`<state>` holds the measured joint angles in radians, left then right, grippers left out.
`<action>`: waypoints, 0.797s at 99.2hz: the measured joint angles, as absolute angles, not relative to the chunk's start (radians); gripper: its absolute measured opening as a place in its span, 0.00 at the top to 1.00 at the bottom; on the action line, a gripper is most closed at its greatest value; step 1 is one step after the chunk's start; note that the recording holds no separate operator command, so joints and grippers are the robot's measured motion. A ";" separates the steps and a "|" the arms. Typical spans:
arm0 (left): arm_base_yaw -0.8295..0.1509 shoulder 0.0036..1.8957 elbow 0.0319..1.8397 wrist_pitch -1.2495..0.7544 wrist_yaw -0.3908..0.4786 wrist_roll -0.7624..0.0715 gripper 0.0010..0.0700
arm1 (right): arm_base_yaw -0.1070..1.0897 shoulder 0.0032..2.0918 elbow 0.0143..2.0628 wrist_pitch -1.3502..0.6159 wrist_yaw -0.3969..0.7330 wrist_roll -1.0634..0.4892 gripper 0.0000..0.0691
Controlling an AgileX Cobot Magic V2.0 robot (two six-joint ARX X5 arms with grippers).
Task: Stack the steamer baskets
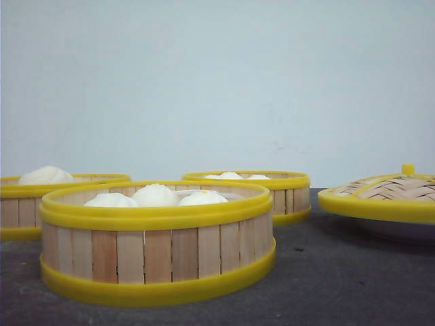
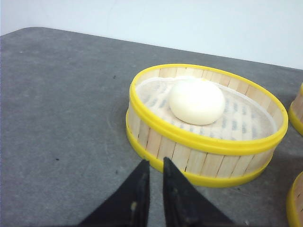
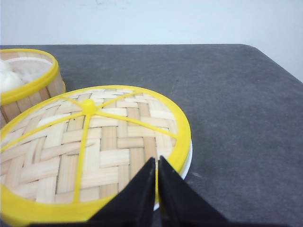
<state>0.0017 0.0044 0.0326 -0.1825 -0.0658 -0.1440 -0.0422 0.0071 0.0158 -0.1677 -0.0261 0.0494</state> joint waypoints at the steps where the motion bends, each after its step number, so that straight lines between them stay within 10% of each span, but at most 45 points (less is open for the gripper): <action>1: 0.002 0.004 0.033 -0.183 -0.066 -0.144 0.98 | -0.042 0.007 0.016 -0.168 -0.027 0.049 1.00; 79: 0.002 0.059 0.162 -0.204 -0.069 -0.338 0.98 | -0.042 0.117 0.194 -0.134 -0.105 0.423 1.00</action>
<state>0.0017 0.0586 0.1623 -0.2043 -0.0692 -0.3378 -0.0422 0.1169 0.1936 -0.1345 -0.1051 0.4232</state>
